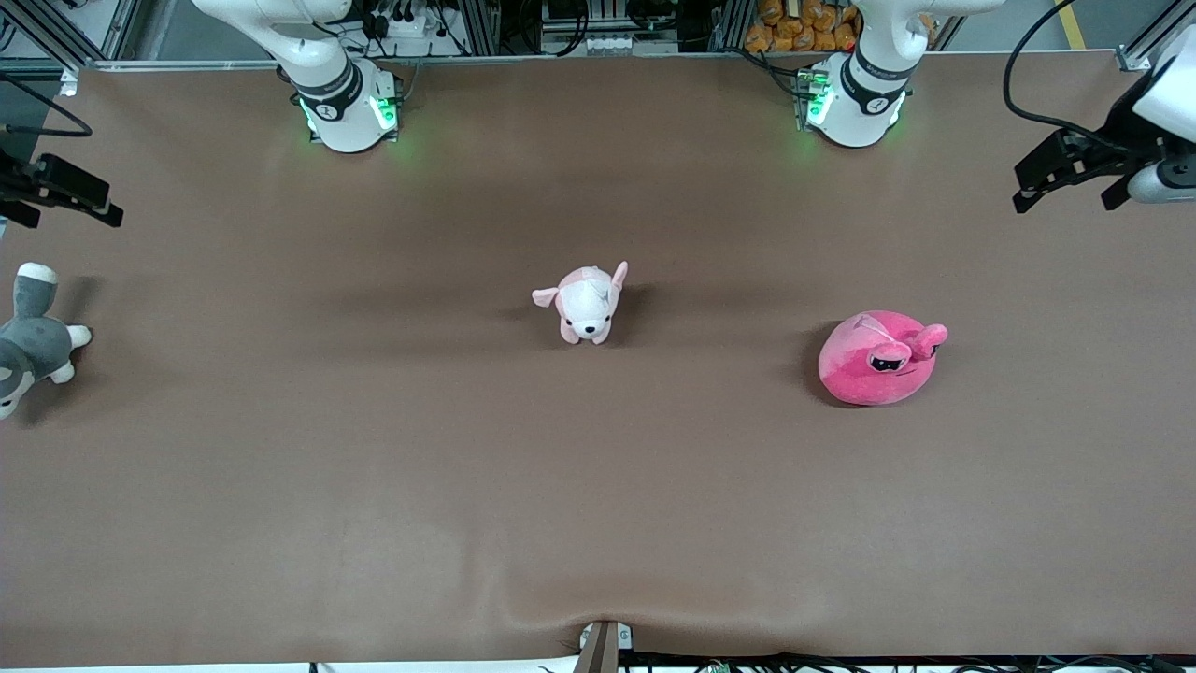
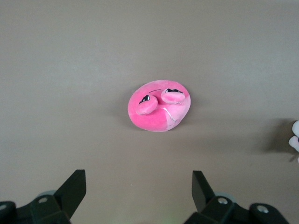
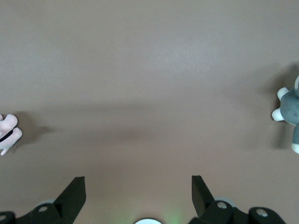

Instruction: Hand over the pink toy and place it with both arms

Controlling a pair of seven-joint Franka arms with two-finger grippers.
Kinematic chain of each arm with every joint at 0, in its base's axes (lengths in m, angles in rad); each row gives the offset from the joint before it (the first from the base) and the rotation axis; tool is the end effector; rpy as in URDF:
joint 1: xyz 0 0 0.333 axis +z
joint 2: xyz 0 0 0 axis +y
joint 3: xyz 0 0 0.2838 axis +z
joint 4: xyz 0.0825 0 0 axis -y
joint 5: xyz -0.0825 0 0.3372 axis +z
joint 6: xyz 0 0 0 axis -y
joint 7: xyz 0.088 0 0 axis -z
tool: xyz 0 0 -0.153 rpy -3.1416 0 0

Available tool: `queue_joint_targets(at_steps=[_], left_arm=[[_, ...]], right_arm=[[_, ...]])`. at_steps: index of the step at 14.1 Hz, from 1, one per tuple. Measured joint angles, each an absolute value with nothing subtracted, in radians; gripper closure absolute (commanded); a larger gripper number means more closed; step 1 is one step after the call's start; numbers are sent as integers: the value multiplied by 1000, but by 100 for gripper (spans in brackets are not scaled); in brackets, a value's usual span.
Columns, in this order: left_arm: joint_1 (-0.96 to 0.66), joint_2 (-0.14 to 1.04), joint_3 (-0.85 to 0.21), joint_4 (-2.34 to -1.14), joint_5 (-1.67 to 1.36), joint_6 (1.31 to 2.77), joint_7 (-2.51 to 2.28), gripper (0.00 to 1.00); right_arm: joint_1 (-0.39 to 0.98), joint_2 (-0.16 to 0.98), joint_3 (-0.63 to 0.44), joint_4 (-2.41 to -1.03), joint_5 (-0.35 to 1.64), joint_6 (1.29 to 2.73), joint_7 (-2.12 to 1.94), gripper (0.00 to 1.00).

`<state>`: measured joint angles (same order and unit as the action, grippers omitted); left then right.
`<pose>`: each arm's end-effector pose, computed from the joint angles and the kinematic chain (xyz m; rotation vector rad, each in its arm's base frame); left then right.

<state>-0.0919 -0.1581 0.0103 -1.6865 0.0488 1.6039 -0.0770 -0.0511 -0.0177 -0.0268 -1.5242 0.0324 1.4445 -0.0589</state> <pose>0.4685 -0.0306 0.5772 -3.0981 0.0069 -0.1224 0.4859 -0.0327 0.5641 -3.1032 0.0247 0.0925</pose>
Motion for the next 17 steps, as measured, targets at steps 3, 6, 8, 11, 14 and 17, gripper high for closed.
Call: queue_joint_targets(at_steps=[3,6,8,11,14,17], left_arm=[[-92,-117,17,-1637,49,1585,-62,0],[-91,-80,18,-1596,49,1569,-62,0],[-87,-68,20,-1593,49,1534,-64,0],[-86,-62,21,-1592,49,1486,-84,0],[-85,-55,21,-1592,49,1484,-96,0],[-75,-52,22,-1591,49,1483,-115,0]], right_arm=[[-51,-16,-27,-1547,32,1480,-59,0],[-51,-16,-27,-1548,32,1481,-59,0],[-51,-16,-27,-1548,32,1481,-59,0],[-51,-16,-25,-1550,32,1480,-59,0],[-51,-16,-24,-1552,32,1480,-59,0],[-51,-16,-24,-1552,32,1480,-59,0]])
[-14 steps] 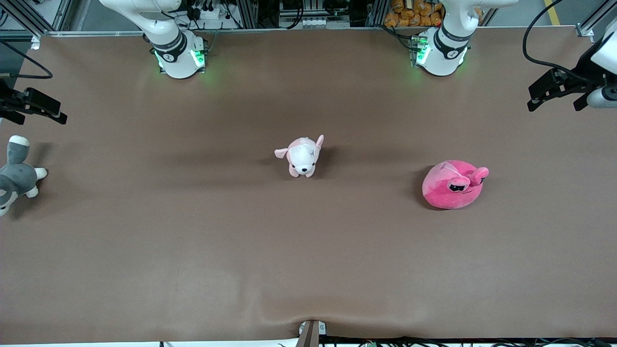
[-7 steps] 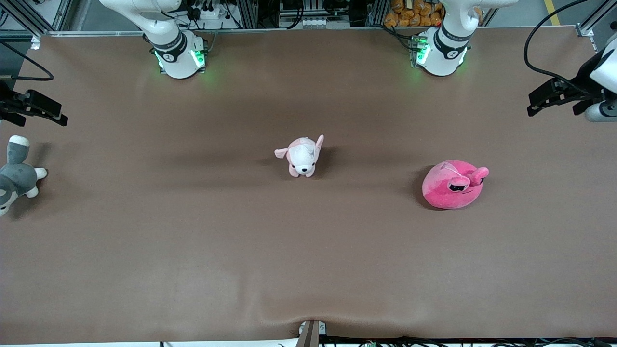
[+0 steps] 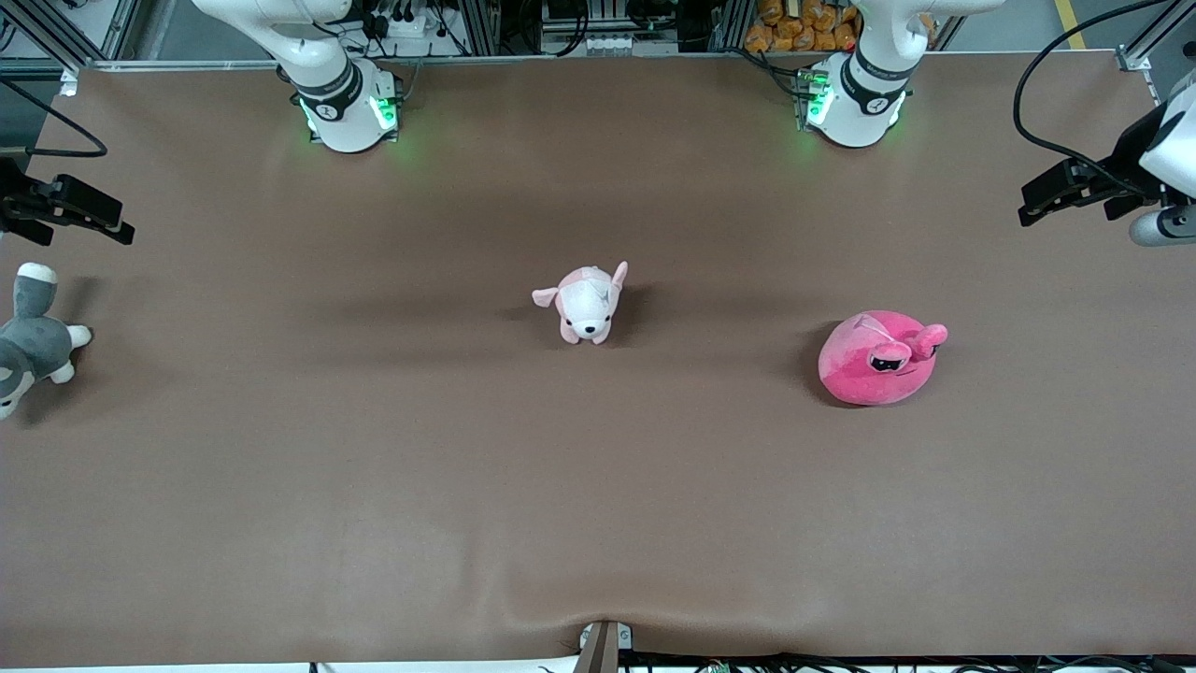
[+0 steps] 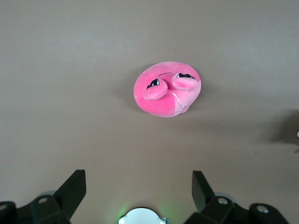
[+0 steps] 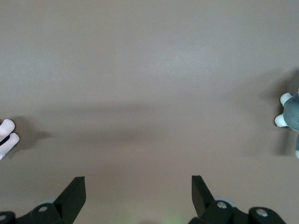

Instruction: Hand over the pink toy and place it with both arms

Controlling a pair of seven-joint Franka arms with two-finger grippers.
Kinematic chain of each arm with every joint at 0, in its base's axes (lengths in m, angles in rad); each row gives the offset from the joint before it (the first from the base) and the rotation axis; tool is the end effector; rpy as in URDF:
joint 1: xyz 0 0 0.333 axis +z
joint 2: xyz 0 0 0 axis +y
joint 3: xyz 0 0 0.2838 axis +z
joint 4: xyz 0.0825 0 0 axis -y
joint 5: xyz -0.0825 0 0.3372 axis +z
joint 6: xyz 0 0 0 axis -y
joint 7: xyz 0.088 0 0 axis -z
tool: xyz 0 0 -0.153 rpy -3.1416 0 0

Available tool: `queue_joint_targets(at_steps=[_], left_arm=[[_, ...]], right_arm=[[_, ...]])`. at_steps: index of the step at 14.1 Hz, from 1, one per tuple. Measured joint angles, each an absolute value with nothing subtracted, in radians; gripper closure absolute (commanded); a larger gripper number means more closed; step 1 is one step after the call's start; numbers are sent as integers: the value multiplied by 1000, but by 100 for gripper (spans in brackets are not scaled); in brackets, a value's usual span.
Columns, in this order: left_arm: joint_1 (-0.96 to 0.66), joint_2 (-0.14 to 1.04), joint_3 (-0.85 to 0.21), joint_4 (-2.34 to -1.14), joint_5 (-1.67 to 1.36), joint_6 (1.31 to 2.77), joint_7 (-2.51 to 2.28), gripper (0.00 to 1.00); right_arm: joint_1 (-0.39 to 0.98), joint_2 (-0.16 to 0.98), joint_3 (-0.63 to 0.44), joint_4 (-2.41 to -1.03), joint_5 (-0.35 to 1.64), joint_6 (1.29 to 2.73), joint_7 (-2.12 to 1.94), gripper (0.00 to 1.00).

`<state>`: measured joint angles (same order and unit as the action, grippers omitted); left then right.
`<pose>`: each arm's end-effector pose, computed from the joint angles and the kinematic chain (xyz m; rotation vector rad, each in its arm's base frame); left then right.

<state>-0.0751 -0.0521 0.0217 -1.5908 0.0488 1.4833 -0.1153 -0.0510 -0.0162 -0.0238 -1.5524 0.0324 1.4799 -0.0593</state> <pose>0.4811 -0.0177 0.5565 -3.0869 -0.1000 0.0791 0.4903 -0.0316 0.5546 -3.1040 0.0209 0.0838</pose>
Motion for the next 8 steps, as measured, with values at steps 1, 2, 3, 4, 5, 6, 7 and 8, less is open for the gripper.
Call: queue_joint_targets(at_steps=[1,2,3,4,5,6,7,8], left_arm=[[-74,-52,22,-1586,49,1482,-115,0],[-75,-52,20,-1580,49,1481,-116,0],[-75,-52,19,-1576,49,1476,-116,0],[-75,-52,19,-1574,49,1471,-116,0],[-75,-52,19,-1573,49,1467,-117,0],[-74,-53,20,-1572,49,1463,-118,0],[-74,-55,20,-1571,49,1459,-118,0],[-73,-59,21,-1571,49,1453,-118,0]], right_arm=[[-51,-16,-24,-1553,32,1480,-59,0],[-51,-16,-24,-1553,32,1479,-59,0],[-51,-16,-24,-1553,32,1479,-59,0],[-51,-16,-24,-1553,32,1479,-59,0],[-51,-16,-24,-1553,32,1479,-59,0],[-51,-16,-24,-1553,32,1479,-59,0],[-51,-16,-24,-1553,32,1479,-59,0],[-51,-16,-24,-1553,32,1479,-59,0]])
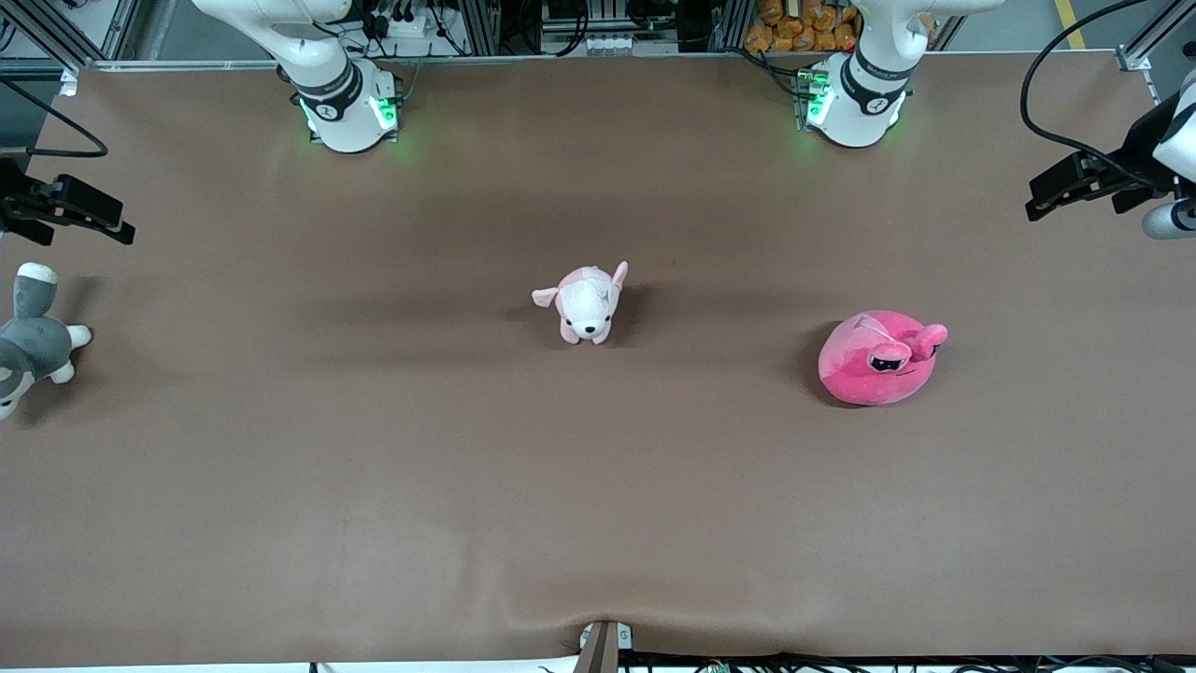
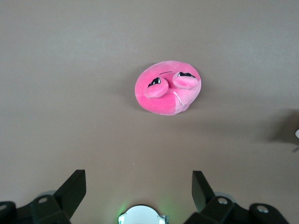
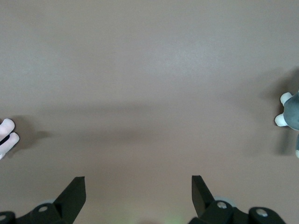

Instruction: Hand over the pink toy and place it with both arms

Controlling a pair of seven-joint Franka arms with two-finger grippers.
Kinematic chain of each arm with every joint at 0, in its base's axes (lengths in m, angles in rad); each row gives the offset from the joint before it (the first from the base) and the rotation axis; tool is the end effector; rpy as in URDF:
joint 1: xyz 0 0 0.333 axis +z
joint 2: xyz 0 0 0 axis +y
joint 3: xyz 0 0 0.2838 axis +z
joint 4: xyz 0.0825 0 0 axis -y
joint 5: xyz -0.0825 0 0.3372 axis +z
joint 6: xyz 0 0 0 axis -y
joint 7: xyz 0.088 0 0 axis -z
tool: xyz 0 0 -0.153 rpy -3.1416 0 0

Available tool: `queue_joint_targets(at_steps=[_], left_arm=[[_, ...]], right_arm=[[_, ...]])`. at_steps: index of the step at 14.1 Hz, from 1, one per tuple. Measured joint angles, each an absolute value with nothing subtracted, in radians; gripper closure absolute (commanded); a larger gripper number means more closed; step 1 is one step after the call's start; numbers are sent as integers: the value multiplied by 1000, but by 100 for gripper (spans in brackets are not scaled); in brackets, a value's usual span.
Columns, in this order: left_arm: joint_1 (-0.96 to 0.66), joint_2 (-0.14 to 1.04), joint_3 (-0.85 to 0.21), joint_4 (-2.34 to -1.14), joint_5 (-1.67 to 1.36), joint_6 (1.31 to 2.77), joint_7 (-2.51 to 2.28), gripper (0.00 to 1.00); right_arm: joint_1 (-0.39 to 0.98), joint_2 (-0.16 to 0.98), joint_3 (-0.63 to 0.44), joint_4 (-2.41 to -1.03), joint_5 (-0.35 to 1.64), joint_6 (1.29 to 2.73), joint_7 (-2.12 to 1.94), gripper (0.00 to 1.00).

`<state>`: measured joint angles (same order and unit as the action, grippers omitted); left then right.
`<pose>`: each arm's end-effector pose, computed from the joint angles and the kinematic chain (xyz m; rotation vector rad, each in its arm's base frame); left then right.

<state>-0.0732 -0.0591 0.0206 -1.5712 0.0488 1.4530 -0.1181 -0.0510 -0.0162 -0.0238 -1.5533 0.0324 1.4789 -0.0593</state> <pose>0.4759 -0.0169 0.5656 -3.0863 -0.1076 0.0847 0.4901 -0.0316 0.5541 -3.1038 0.0209 0.0867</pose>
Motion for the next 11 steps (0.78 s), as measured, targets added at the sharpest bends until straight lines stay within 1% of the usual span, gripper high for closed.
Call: queue_joint_targets(at_steps=[6,11], left_arm=[[-60,-78,22,-1575,49,1417,-120,0],[-49,-98,22,-1621,49,1410,-198,0]], right_arm=[[-51,-16,-24,-1554,32,1479,-59,0],[-51,-16,-24,-1554,32,1479,-59,0]])
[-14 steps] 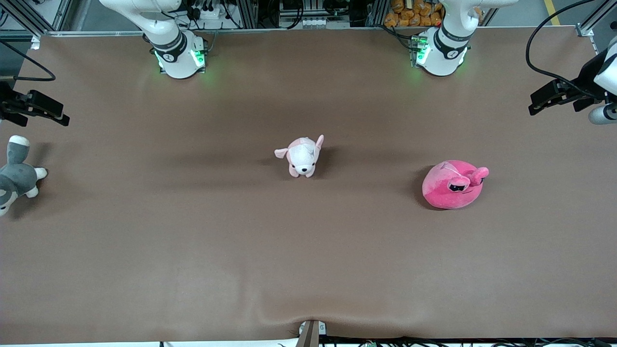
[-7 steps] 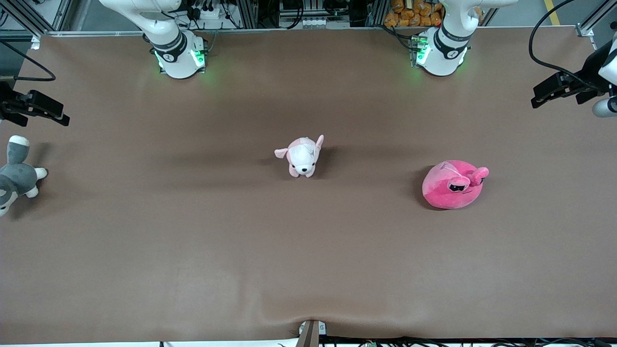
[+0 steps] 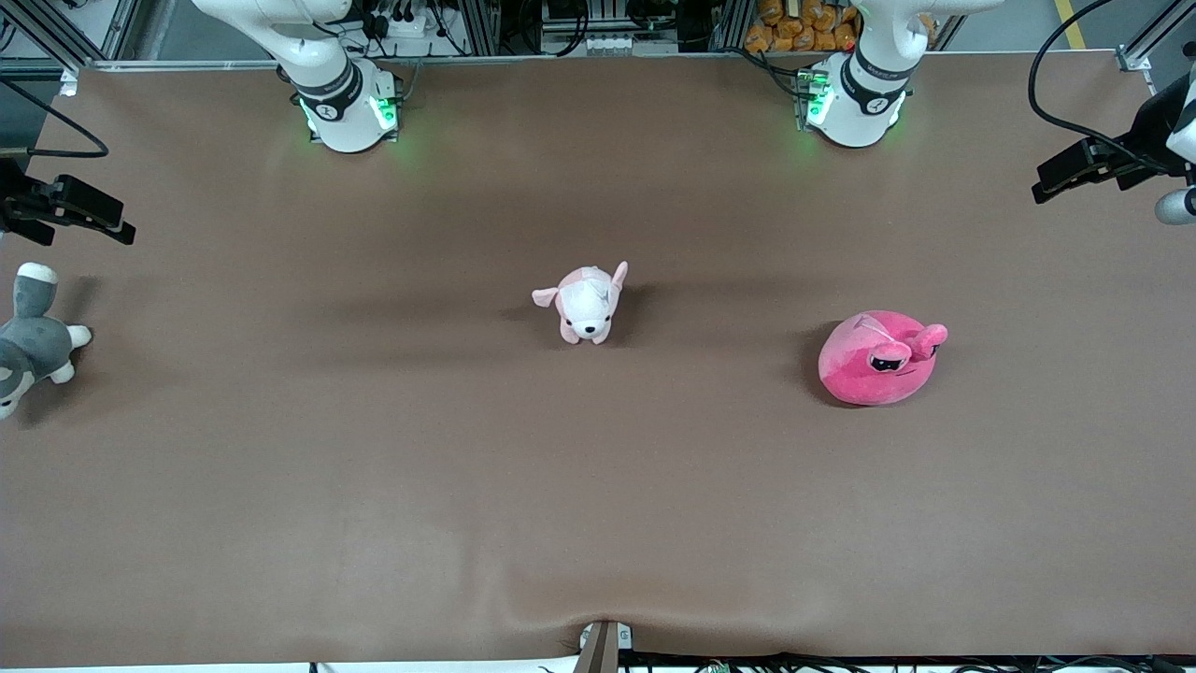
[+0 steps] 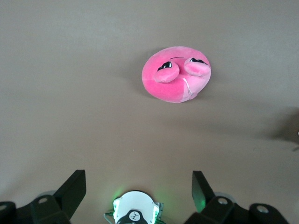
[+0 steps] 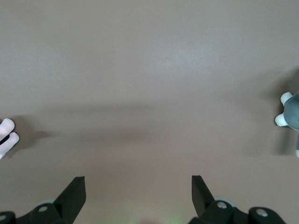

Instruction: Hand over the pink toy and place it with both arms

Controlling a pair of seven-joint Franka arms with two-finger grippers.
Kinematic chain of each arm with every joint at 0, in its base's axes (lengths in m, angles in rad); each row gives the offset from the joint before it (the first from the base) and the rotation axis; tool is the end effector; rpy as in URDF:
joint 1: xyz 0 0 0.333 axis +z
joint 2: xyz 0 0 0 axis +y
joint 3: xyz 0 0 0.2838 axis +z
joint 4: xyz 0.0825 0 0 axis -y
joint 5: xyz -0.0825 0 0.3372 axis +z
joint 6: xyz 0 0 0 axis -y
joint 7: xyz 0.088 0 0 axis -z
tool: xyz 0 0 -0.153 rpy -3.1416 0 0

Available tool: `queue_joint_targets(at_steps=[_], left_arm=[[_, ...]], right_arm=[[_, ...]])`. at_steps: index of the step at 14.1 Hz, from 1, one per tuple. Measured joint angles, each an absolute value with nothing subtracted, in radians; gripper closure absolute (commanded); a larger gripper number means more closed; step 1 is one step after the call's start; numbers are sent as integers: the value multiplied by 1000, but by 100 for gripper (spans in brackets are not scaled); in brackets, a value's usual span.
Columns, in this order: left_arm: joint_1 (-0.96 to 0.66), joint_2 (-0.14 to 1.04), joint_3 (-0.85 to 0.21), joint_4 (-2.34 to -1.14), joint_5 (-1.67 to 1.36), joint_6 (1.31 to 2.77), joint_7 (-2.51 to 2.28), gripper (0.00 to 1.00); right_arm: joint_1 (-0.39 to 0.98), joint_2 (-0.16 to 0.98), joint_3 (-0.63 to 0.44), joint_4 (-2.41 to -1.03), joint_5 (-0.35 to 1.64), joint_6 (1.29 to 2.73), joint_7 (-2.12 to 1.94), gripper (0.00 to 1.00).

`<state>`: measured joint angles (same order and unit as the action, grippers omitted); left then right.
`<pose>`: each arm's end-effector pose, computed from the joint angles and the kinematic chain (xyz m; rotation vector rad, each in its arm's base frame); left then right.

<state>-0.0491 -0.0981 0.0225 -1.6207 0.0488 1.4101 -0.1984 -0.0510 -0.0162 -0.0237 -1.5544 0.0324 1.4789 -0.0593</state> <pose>0.4575 -0.0037 0.5604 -3.0665 -0.2716 0.1643 0.4900 -0.0315 0.5537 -3.1037 0.0207 0.0885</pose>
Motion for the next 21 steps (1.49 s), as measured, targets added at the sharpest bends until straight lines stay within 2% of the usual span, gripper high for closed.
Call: queue_joint_targets(at_steps=[8,17,21], left_arm=[[24,-109,21,-1710,-5,1421,-347,0],[67,-157,21,-1942,-22,1574,-641,0],[75,-156,21,-2073,-24,1727,-800,0]], right_arm=[[-51,-16,-24,-1555,32,1479,-59,0],[-51,-16,-24,-1556,32,1479,-59,0],[-51,-16,-24,-1556,32,1479,-59,0]])
